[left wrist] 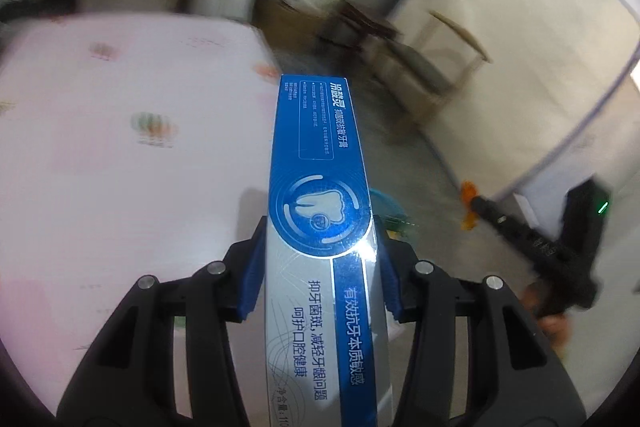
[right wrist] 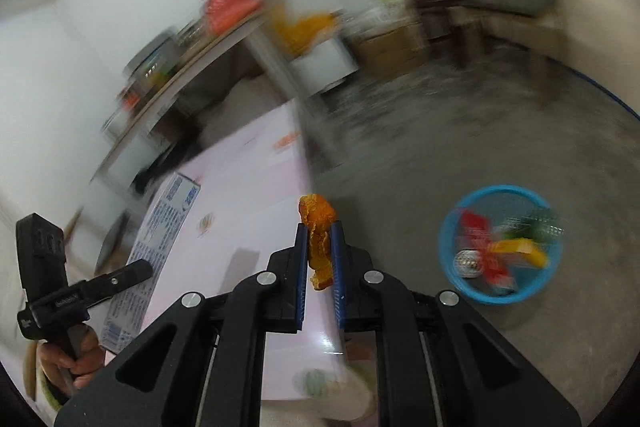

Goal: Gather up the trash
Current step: 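Carry the toothpaste box and orange peel over the wastebasket, then open the left tool over the wastebasket while the right opens too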

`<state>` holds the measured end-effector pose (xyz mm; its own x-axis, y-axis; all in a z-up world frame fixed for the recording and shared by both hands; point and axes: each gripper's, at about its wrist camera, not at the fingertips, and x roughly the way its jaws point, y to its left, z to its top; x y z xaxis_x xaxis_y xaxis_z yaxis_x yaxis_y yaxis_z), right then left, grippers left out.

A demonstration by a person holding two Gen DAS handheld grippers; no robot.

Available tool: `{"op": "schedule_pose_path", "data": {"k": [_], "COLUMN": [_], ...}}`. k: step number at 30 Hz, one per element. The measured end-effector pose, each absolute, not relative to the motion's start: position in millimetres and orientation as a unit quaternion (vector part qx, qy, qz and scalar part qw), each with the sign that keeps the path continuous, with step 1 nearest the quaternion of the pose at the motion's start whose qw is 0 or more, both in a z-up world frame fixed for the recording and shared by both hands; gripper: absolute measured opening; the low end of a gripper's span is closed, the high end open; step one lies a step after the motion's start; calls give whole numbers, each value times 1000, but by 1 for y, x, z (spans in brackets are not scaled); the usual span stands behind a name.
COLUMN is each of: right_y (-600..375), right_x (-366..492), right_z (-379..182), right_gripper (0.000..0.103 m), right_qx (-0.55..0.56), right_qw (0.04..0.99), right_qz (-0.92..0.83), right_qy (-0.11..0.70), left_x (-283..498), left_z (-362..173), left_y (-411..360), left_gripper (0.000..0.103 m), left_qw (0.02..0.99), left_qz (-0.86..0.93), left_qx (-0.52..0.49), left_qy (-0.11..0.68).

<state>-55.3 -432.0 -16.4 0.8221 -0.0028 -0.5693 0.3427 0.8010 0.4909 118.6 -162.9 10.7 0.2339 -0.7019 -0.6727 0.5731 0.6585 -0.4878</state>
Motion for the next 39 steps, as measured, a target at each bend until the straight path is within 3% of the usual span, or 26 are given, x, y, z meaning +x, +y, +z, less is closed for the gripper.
{"op": "schedule_pose_path", "data": {"k": [8, 14, 16, 17, 22, 28, 39], "right_y": [-524, -546, -550, -552, -561, -562, -565], "right_x": [-154, -180, -181, -183, -176, -155, -70], "right_z": [-67, -101, -109, -111, -128, -145, -164], "right_gripper": [12, 12, 12, 12, 12, 12, 12], "right_qx": [416, 459, 469, 471, 480, 475, 427], "right_qw": [849, 819, 812, 810, 803, 798, 799], "right_qz": [-206, -226, -228, -227, -223, -214, -186], "right_qy": [255, 259, 264, 265, 276, 302, 381], "left_x": [116, 109, 112, 113, 108, 102, 71], "left_z": [-62, -107, -127, -134, -129, -82, -13], "left_y": [-346, -442, -461, -466, -440, -385, -256], "left_gripper": [46, 48, 69, 69, 69, 70, 78], "left_qw": [661, 681, 688, 683, 653, 683, 776], "left_qz": [-424, -389, -364, -359, -370, -402, -428], "left_qx": [-57, -37, -38, -45, -105, -95, 32], "left_qy": [616, 620, 627, 635, 652, 603, 462]}}
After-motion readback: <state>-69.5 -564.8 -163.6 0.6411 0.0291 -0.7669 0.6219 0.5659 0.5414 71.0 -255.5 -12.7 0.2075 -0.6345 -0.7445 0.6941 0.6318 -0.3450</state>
